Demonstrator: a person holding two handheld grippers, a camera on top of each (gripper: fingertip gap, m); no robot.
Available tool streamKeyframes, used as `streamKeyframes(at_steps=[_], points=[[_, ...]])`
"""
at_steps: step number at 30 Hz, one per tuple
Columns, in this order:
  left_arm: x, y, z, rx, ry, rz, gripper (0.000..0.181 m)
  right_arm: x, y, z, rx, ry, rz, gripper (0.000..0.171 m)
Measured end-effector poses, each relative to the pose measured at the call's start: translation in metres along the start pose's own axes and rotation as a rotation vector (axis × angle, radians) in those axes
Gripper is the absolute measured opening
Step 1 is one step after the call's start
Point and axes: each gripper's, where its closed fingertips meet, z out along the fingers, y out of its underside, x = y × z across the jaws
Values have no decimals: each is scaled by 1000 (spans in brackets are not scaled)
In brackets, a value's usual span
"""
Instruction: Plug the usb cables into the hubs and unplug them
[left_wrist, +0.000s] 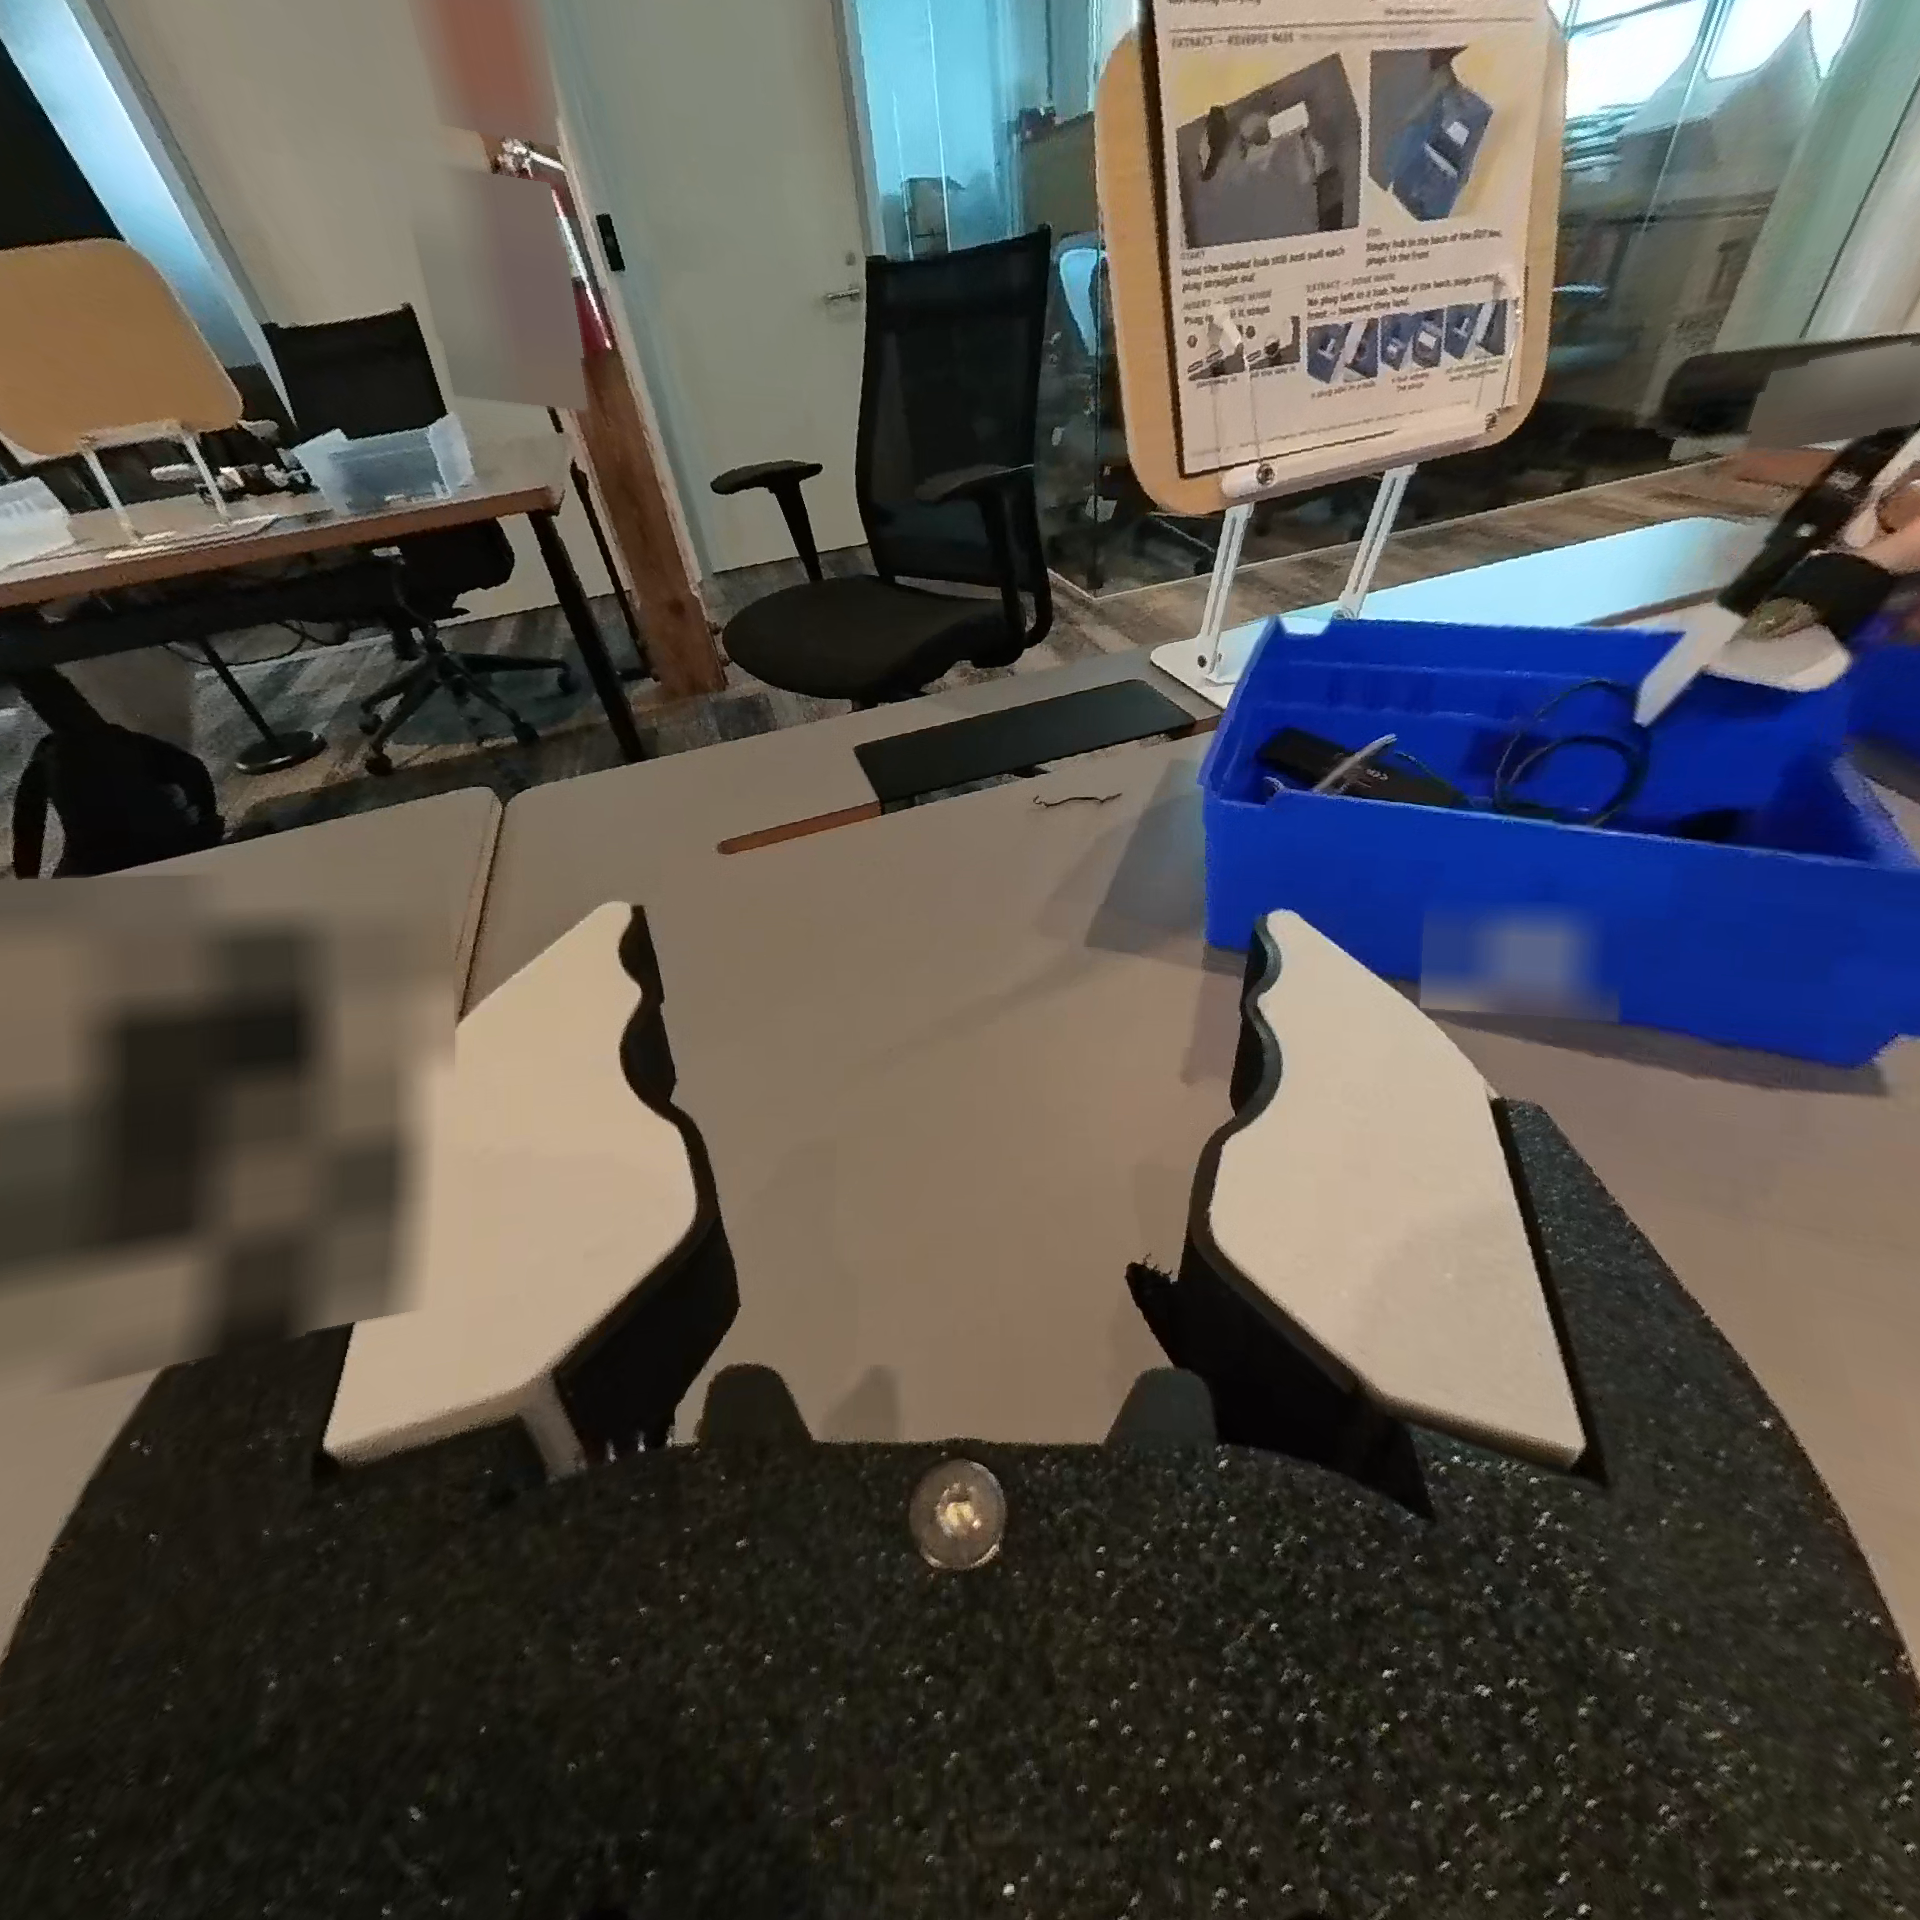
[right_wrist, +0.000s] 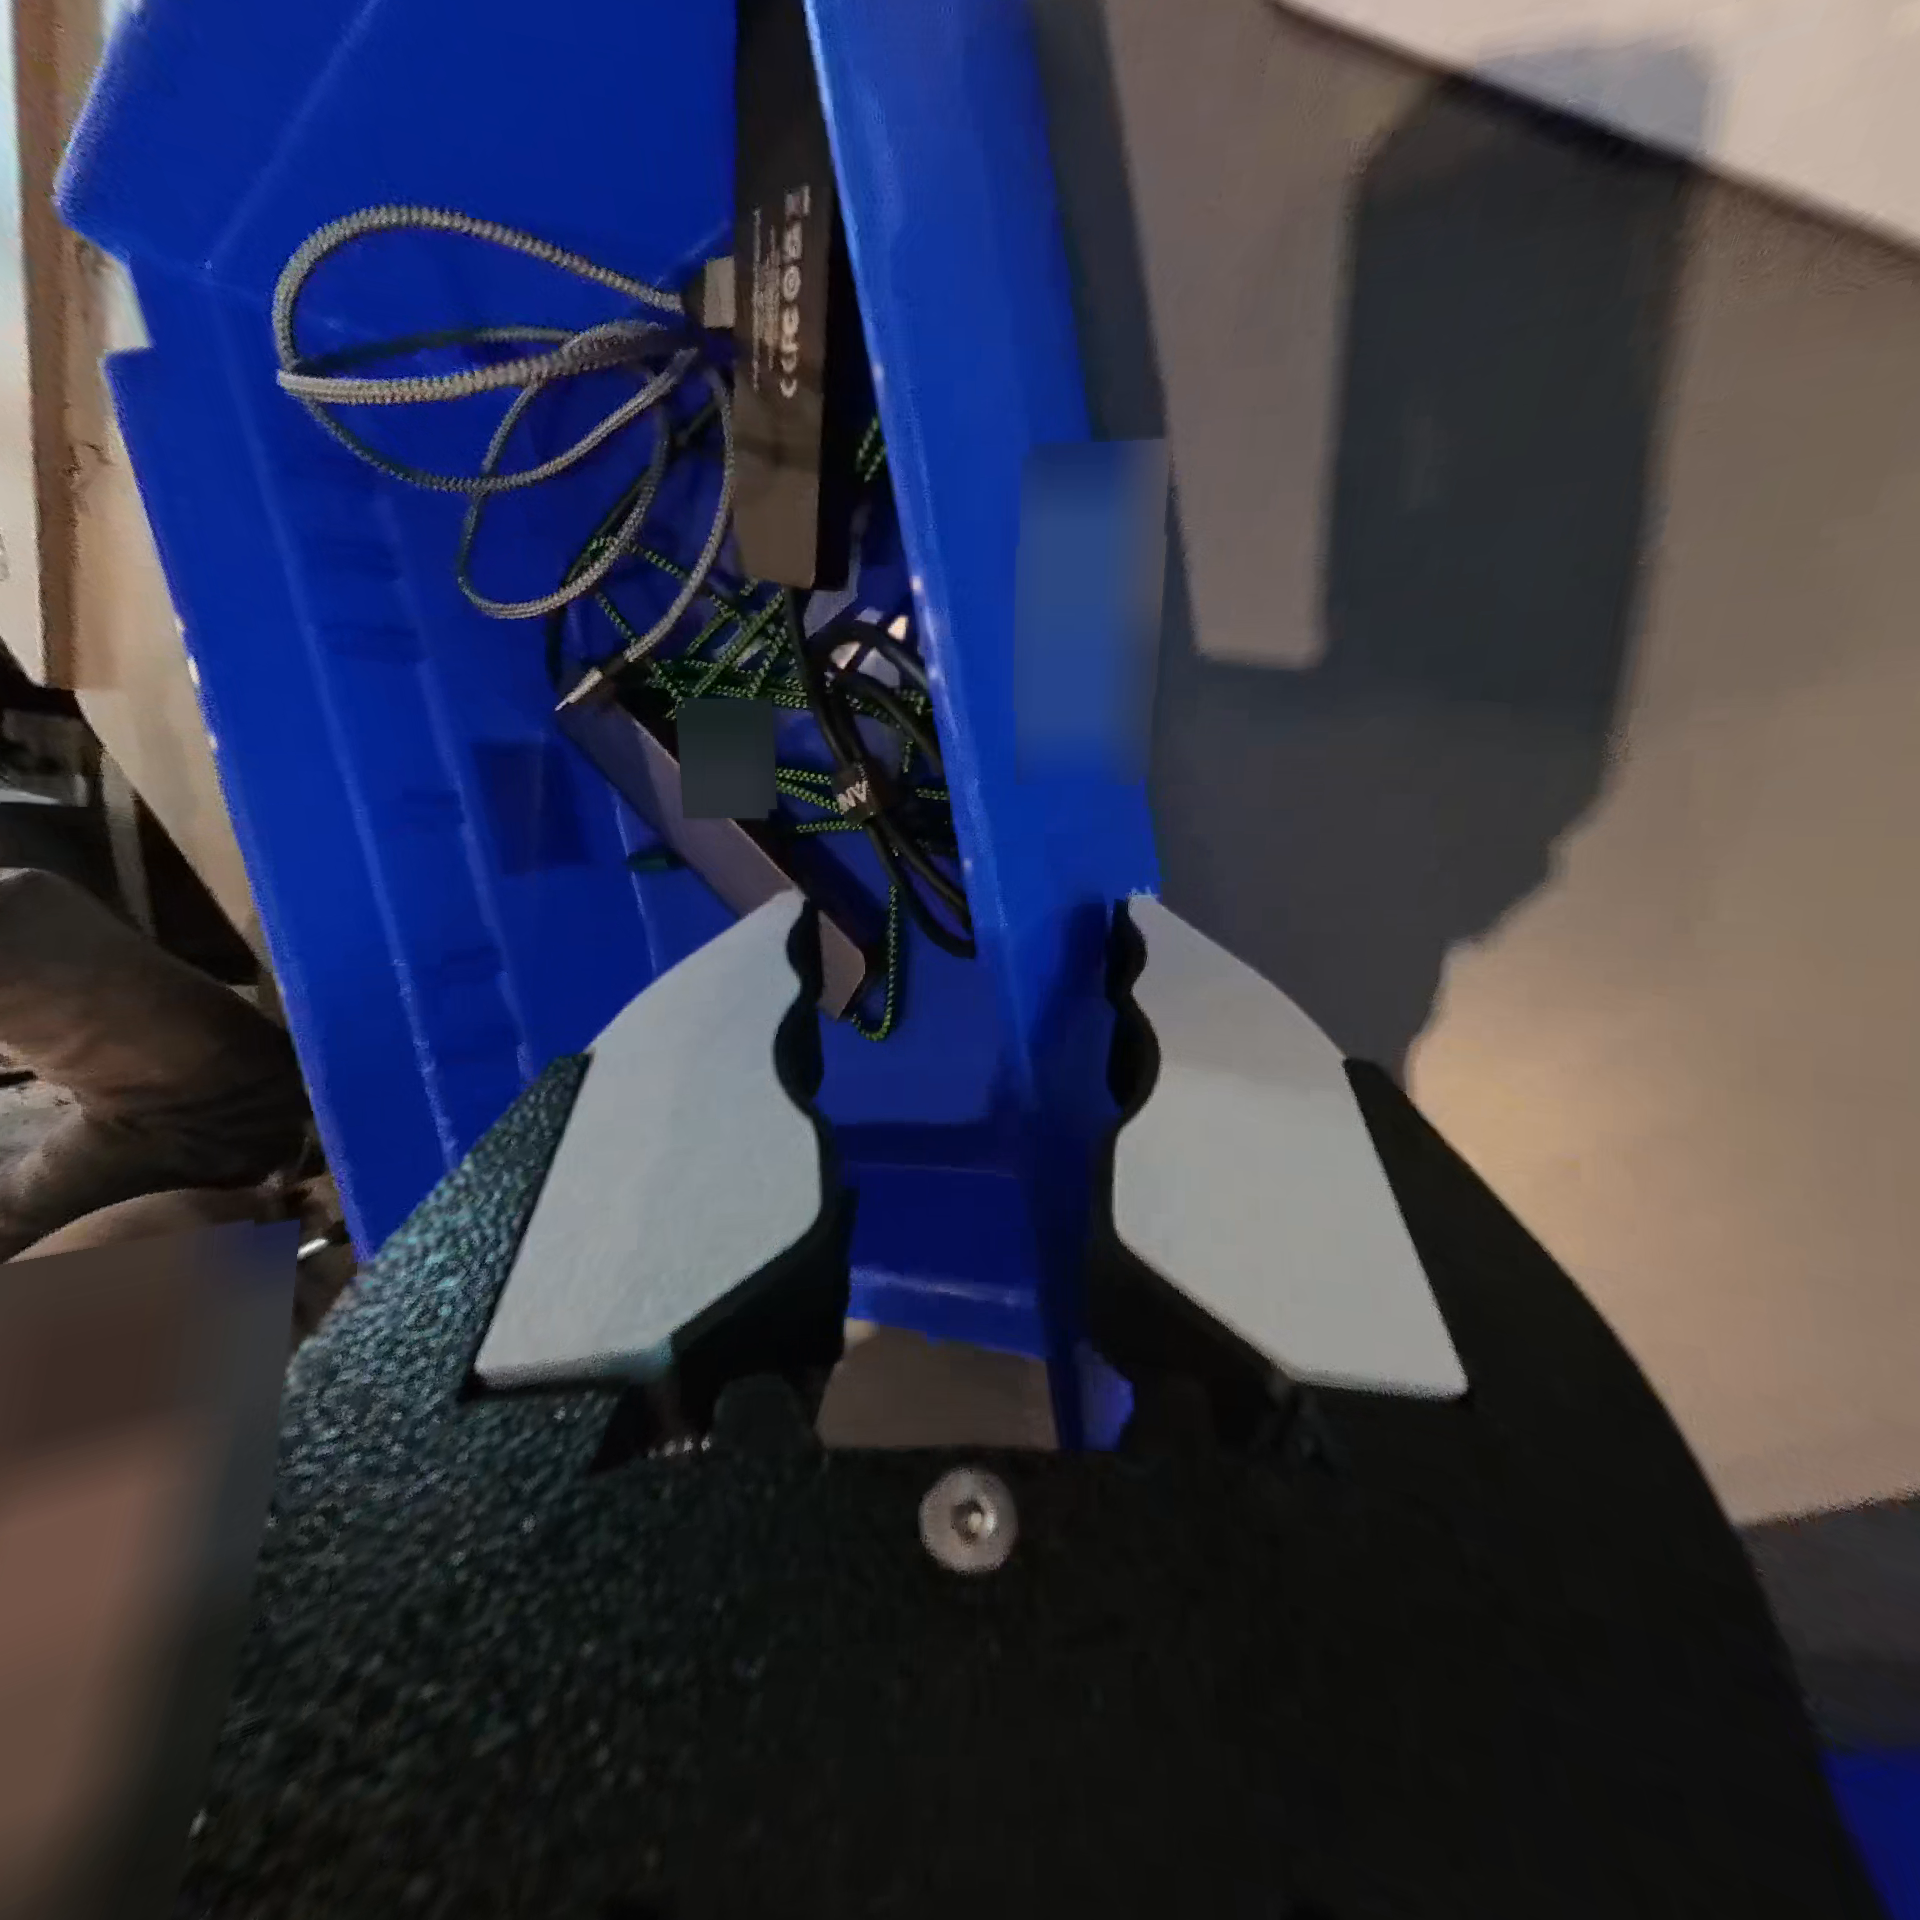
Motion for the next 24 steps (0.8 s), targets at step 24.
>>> streamKeyframes(at_steps=[24], points=[[8, 52, 28, -220, 92, -22, 102, -204, 45, 64, 31, -657, -86, 69]])
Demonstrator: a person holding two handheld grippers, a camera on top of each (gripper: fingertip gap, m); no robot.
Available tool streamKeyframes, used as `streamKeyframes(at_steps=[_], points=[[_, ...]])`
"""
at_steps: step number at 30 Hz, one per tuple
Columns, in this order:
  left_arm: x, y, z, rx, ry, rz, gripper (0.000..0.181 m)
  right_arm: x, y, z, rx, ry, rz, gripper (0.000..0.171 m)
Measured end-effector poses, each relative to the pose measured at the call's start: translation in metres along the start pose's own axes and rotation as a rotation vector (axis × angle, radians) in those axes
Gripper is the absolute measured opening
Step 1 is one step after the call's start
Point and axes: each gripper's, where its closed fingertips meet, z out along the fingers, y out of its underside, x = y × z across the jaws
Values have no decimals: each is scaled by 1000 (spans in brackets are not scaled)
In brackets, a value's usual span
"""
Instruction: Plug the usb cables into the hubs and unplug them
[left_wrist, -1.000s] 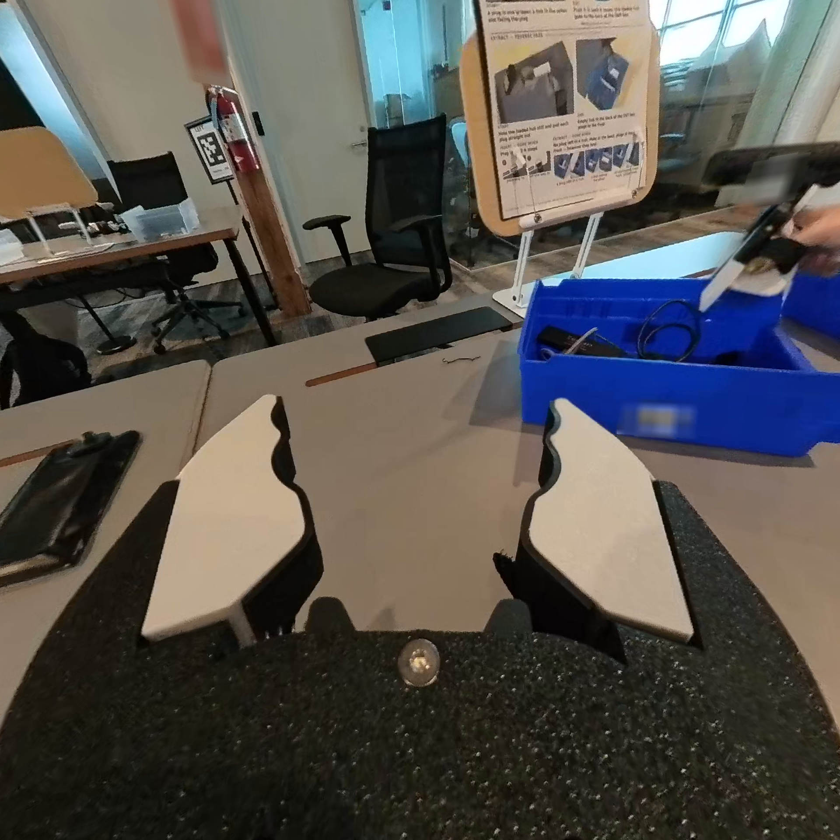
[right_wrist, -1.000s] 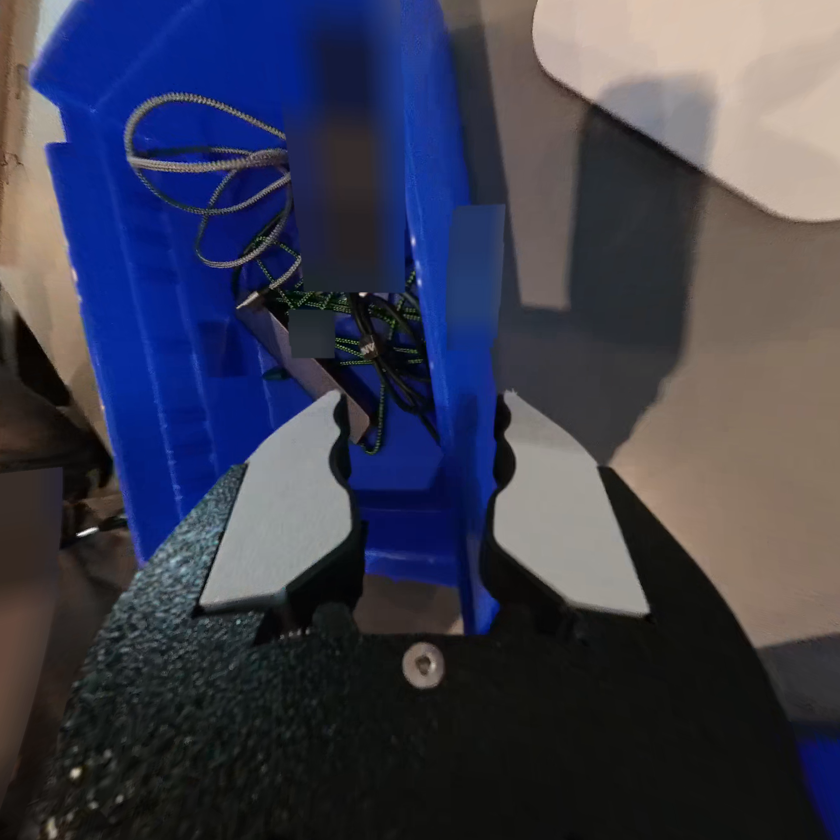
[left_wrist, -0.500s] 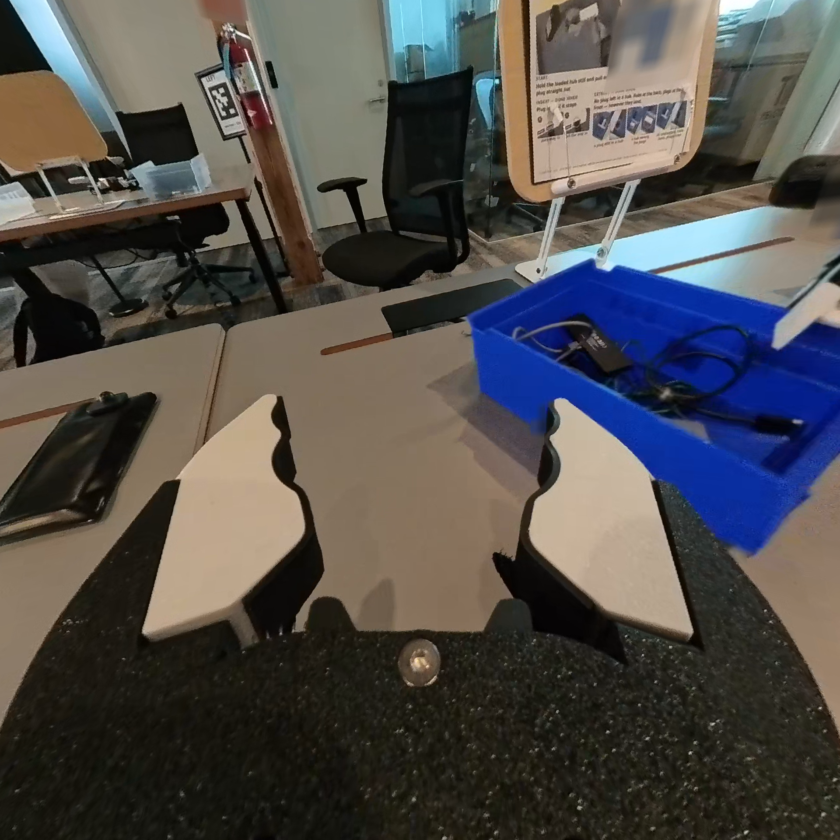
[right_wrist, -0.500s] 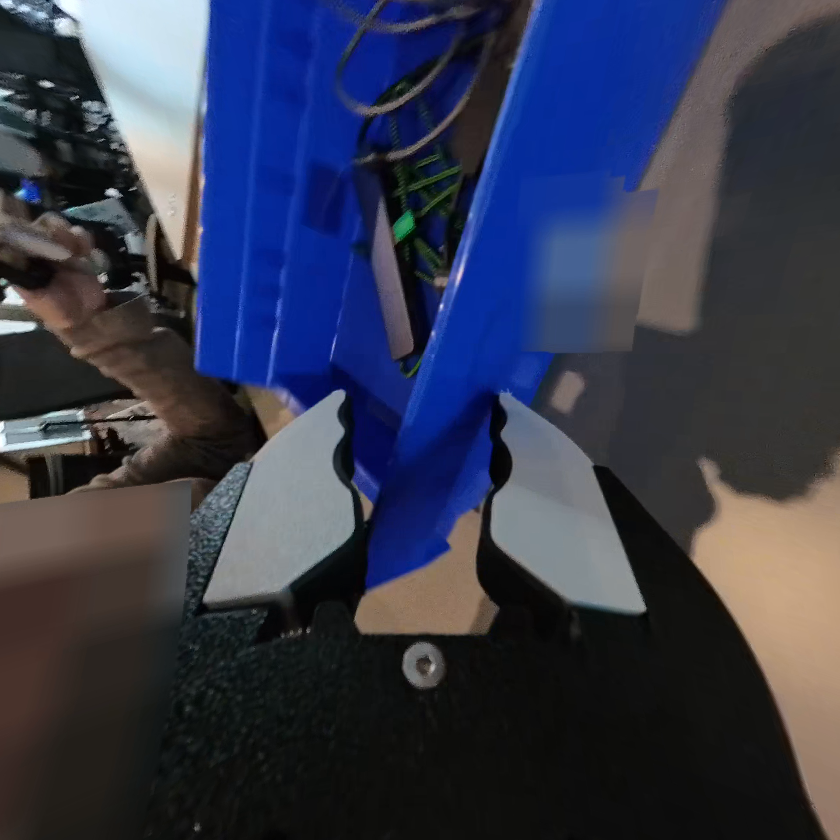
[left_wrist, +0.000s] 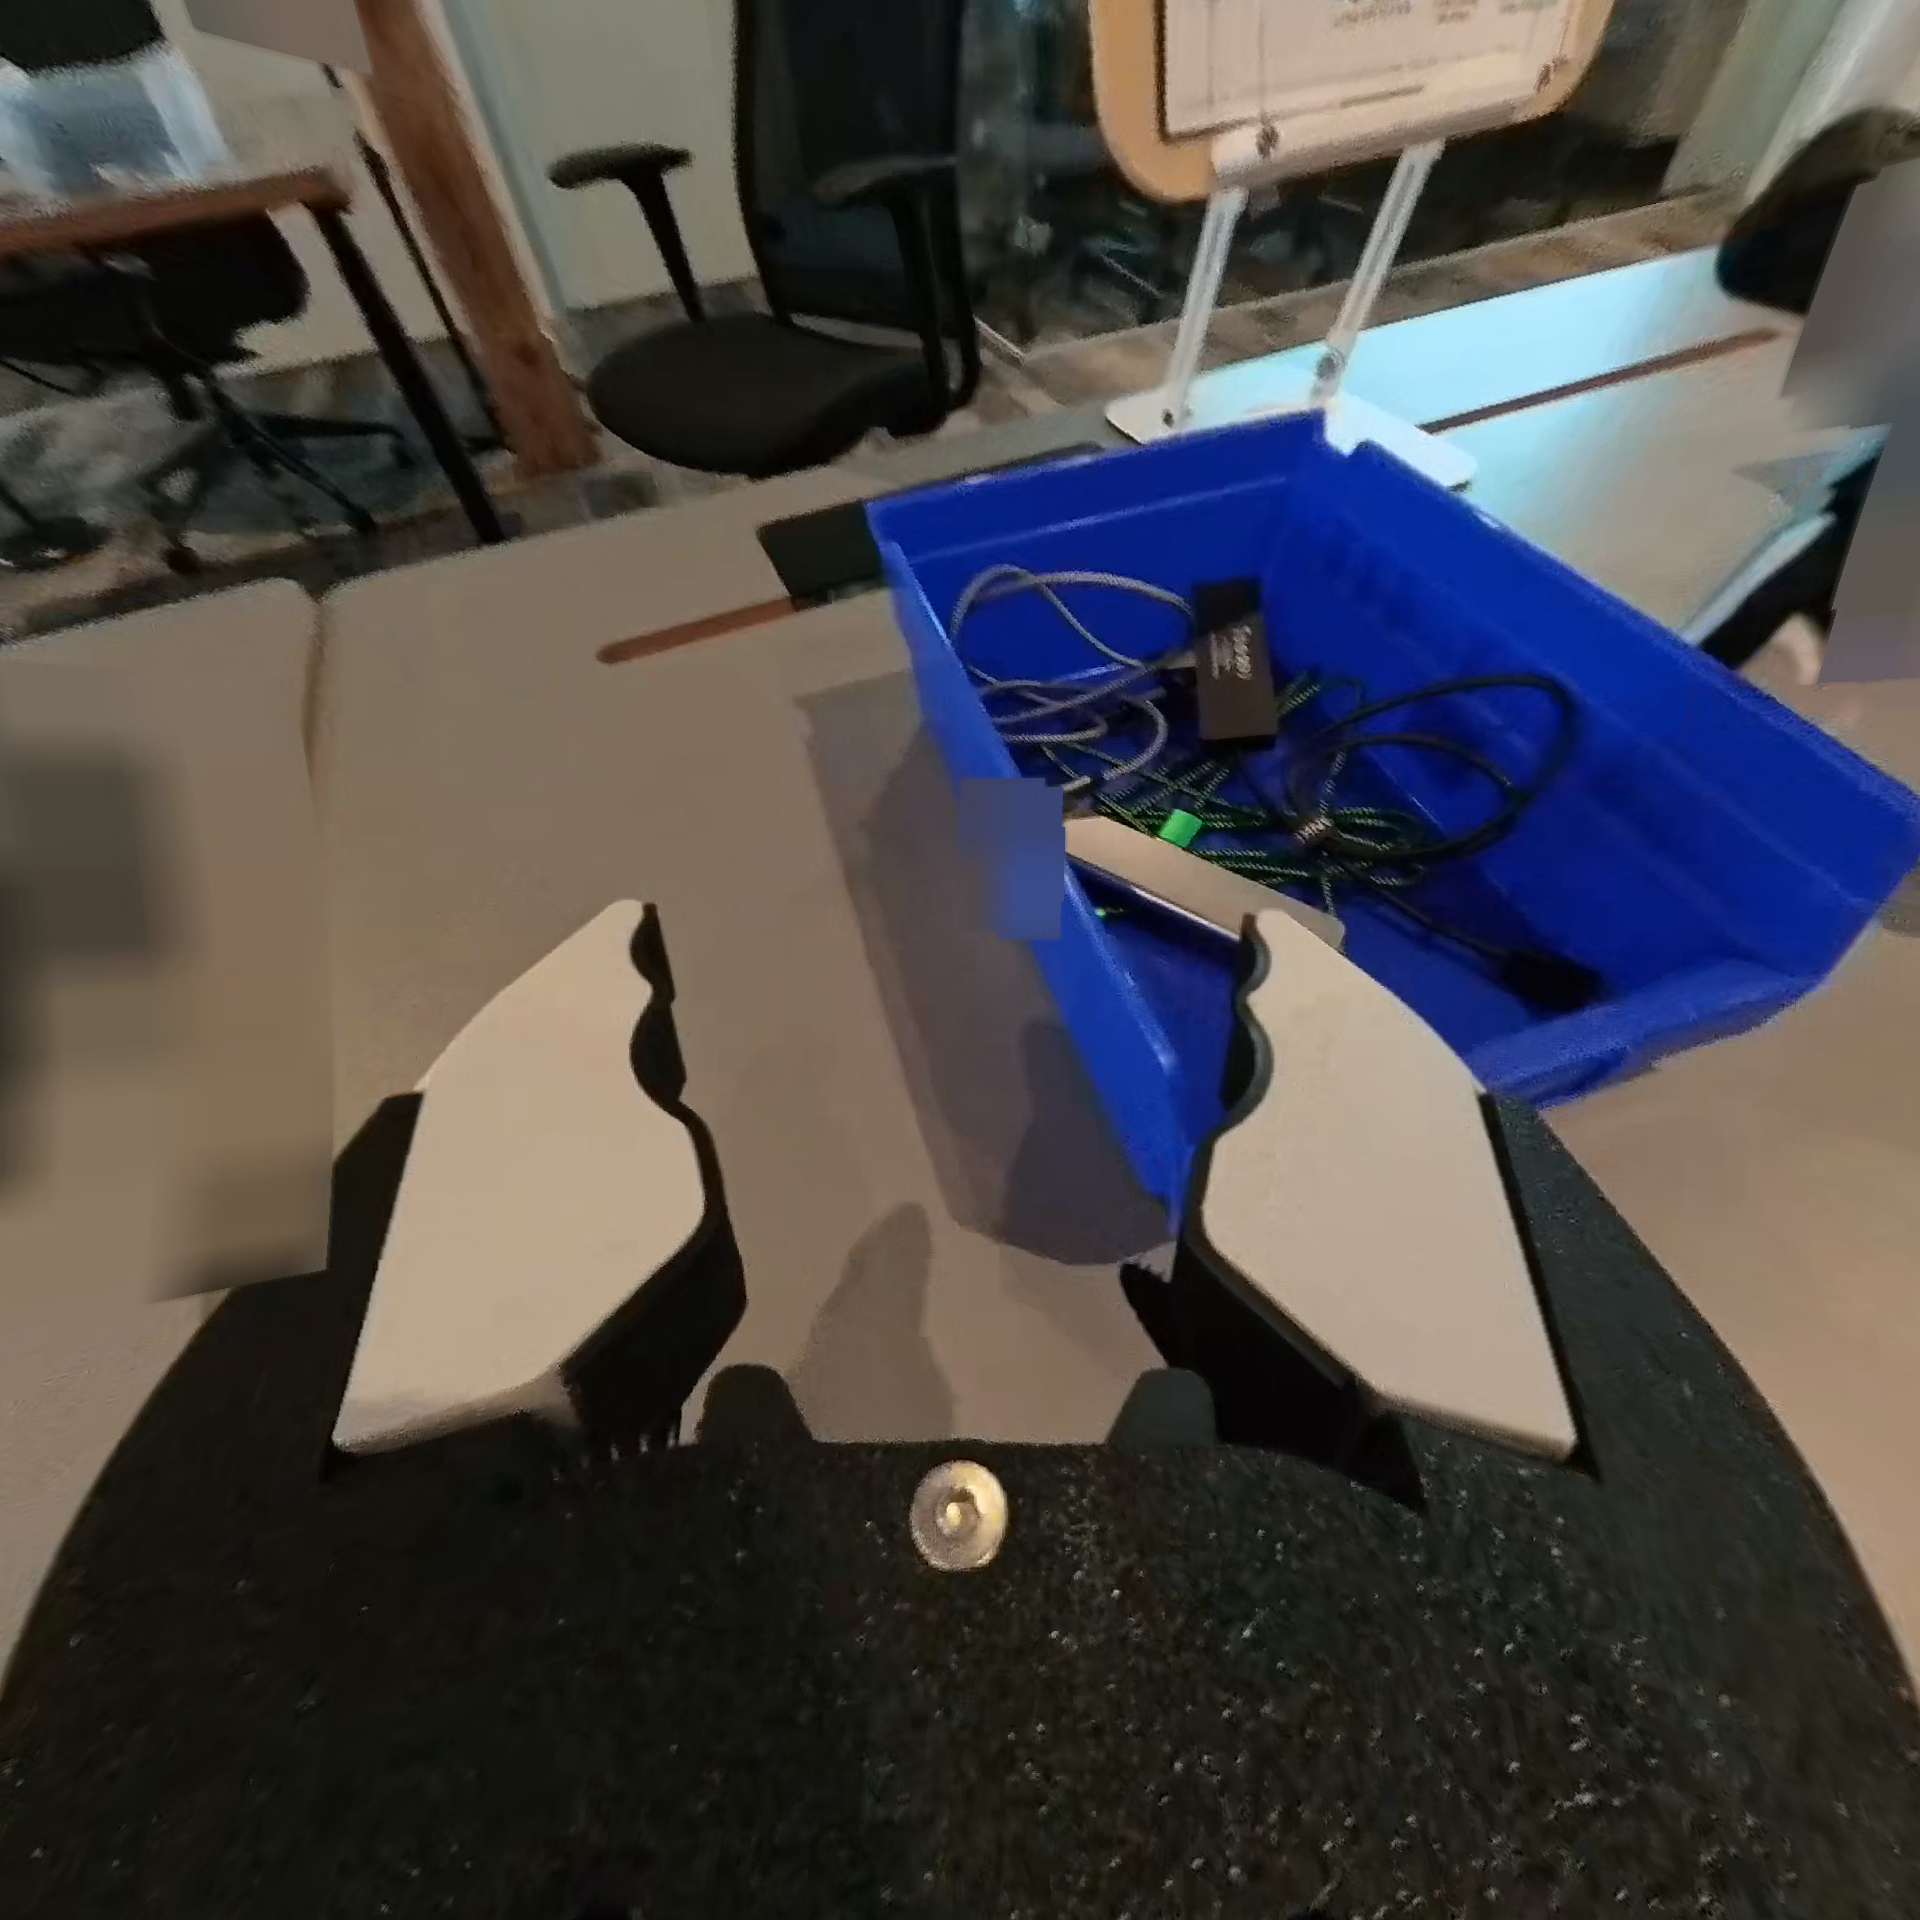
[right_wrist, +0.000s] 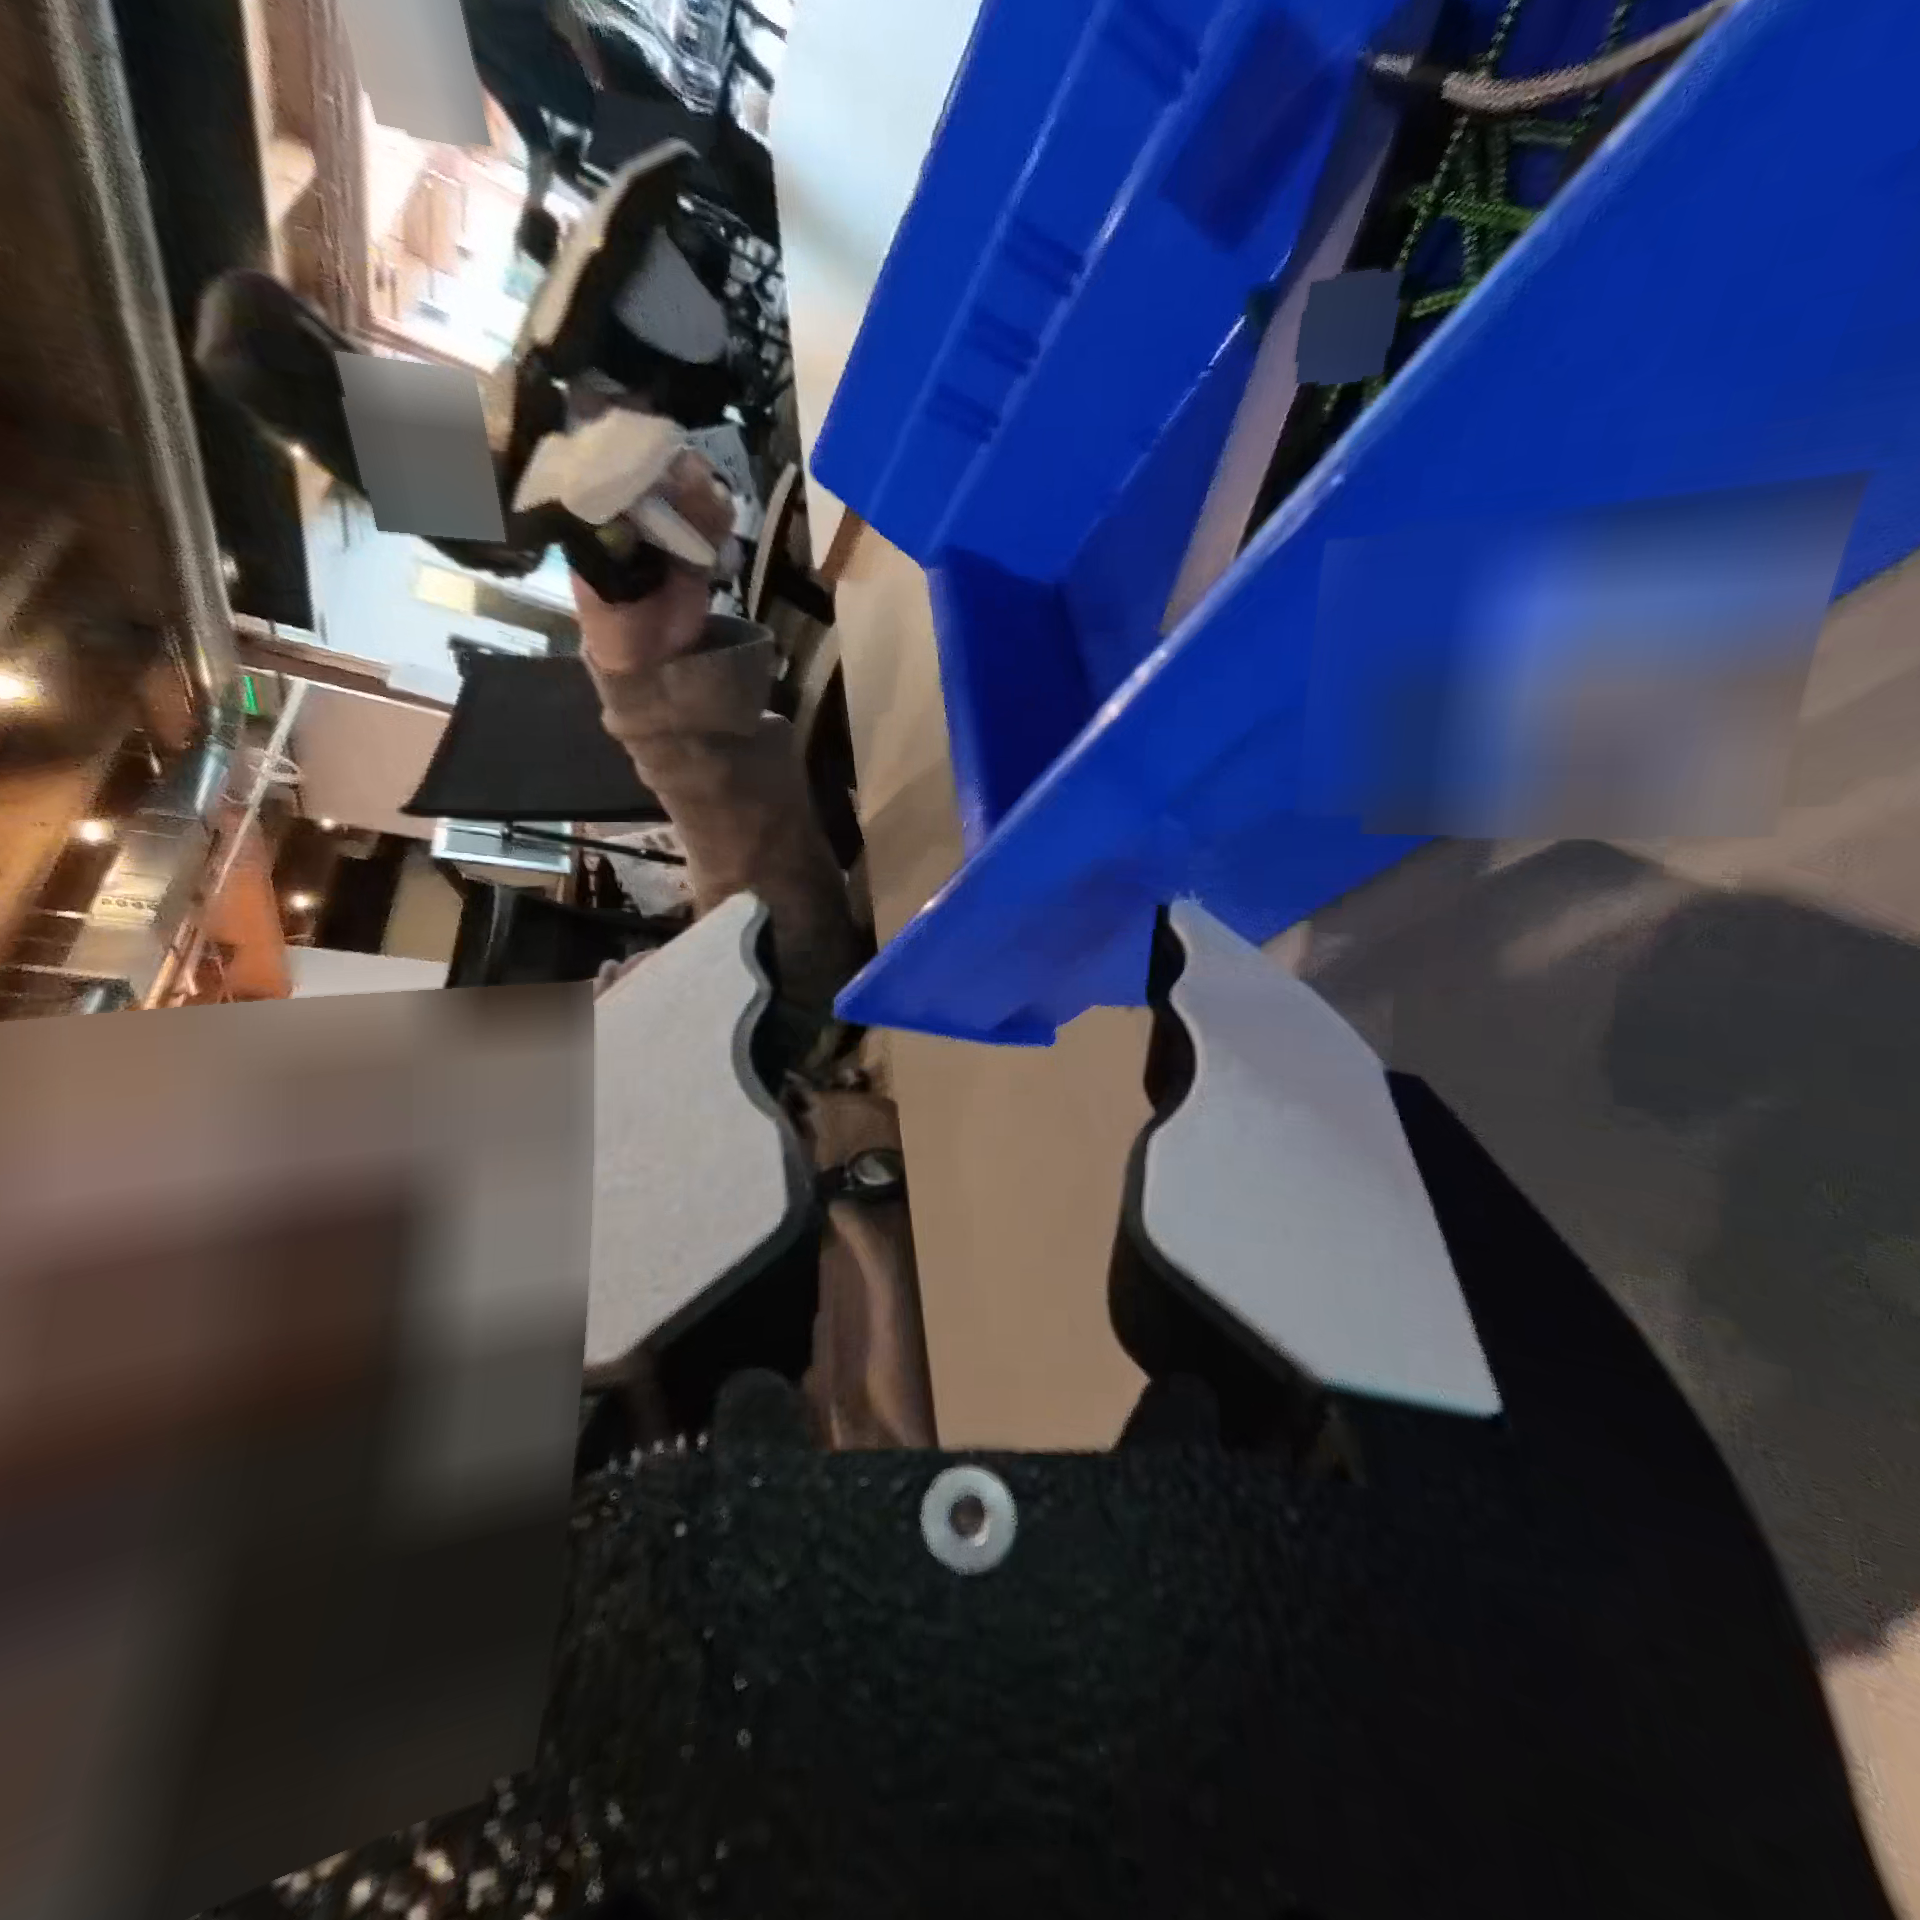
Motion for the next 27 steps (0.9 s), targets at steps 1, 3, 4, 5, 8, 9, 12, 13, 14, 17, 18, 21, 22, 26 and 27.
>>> streamKeyframes(at_steps=[1, 3, 4, 5, 8, 9, 12, 13, 14, 17, 18, 21, 22, 26, 27], points=[[2, 3, 5, -13, 11, 2, 103, 1, -2, -8, 23, 4, -1, 70], [5, 4, 13, -23, 10, 20, 104, 17, -19, -25, 128, 104, -26, 68], [7, 4, 14, -26, 13, 29, 104, 26, -29, -33, 181, 158, -47, 67], [9, 4, 15, -29, 15, 37, 104, 32, -36, -37, 215, 187, -61, 65], [6, 2, 10, -33, -10, 60, 105, 34, -36, -20, 151, 150, -51, 63], [3, 1, 6, -28, -19, 58, 105, 36, -36, -12, 126, 158, -62, 63], [-8, -2, -7, 6, -43, 26, 105, 42, -45, 3, 102, 217, -144, 58], [-12, -3, -11, 20, -52, 12, 105, 42, -48, 7, 99, 235, -173, 59], [-17, -4, -16, 34, -62, -1, 104, 42, -51, 12, 95, 251, -198, 60], [-30, -6, -29, 70, -87, -33, 103, 40, -60, 29, 62, 278, -250, 61], [-33, -6, -32, 78, -97, -40, 103, 39, -63, 35, 53, 282, -262, 61], [-43, -4, -41, 95, -121, -59, 103, 38, -80, 55, 52, 292, -300, 60], [-46, -4, -43, 100, -129, -64, 102, 37, -87, 62, 56, 293, -312, 60], [-52, -3, -47, 116, -144, -75, 103, 34, -108, 95, 58, 275, -362, 61], [-53, -3, -47, 118, -148, -76, 103, 32, -111, 102, 59, 265, -365, 61]])
